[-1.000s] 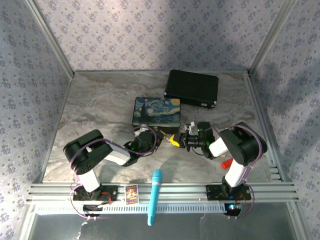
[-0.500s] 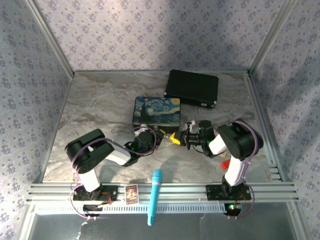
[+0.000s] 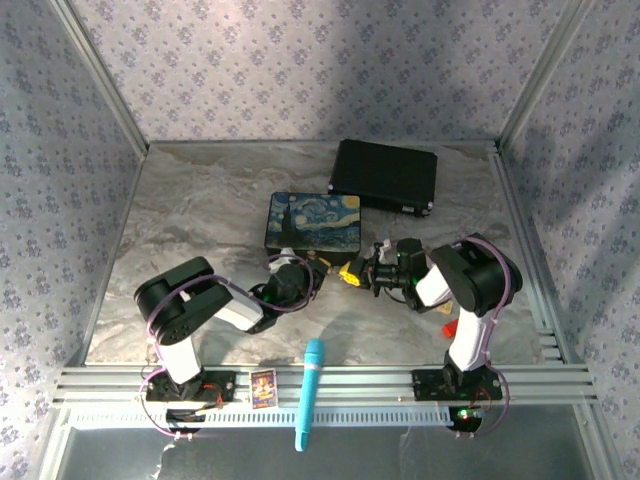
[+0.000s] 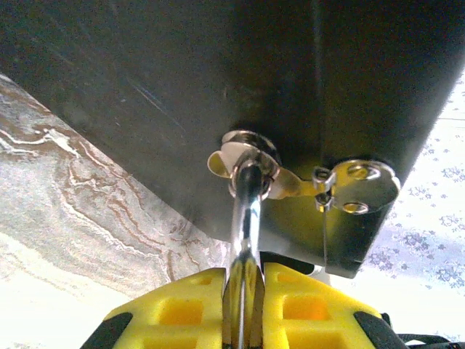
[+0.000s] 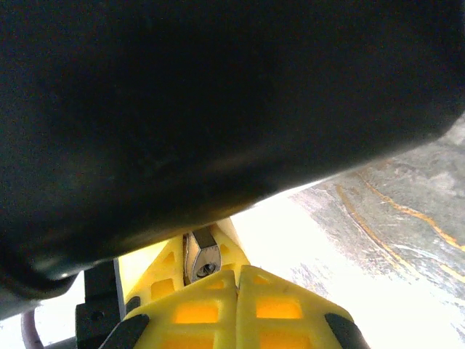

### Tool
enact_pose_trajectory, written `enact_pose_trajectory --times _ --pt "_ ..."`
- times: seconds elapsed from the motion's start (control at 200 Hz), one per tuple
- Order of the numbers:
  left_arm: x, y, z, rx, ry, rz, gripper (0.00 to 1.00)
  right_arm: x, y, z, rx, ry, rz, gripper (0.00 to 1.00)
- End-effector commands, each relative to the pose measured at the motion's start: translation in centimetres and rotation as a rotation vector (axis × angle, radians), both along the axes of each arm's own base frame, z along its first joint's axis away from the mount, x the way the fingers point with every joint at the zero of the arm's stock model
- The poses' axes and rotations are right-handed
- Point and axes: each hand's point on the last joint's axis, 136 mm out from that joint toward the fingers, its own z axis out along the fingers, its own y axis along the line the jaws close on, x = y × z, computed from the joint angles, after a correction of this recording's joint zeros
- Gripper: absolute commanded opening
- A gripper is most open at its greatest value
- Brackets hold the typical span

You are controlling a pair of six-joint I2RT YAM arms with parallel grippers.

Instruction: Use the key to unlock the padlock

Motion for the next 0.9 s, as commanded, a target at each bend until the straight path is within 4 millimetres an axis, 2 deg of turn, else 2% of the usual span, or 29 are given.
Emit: enact_pose_trajectory --times 0.0,0.12,0.245,0.33,0.555,0.68,0.8,0.895 --pt "-1.8 -4.5 4.0 -0.141 -0.052 -0.154 0.0 -0.1 1.5 1.8 0.027 -0.072 0.031 0.0" --pt "-2.1 -5.2 4.5 -0.162 -0.061 -0.177 0.0 0.4 1.2 1.4 0.025 -0.063 0.012 0.0" --pt "-2.5 -5.1 3.5 -0.128 -0.03 -0.176 0.0 0.8 1.2 1.8 0.023 -0.076 -0.009 0.0" --pt "-2.5 -4.9 2.7 -0.106 0.001 -0.164 0.0 0.5 1.5 2.0 -0.004 -0.102 -0.011 0.0" --pt "-2.3 -4.9 2.2 -0.083 0.04 -0.141 0.0 -0.6 2.1 1.3 -0.068 -0.118 -0.02 0.0" --pt "-2.2 -3.8 1.5 -0.042 0.059 -0.099 0.0 -1.1 2.0 0.8 -0.075 -0.102 -0.043 0.0" --pt "-2.2 -2.6 0.7 0.035 0.067 -0.067 0.0 -1.6 1.1 0.0 -0.098 -0.095 -0.066 0.0" --pt "-2.5 -1.8 -0.7 0.137 0.114 -0.066 0.1 -2.1 0.5 -0.3 -0.135 -0.106 -0.066 0.0"
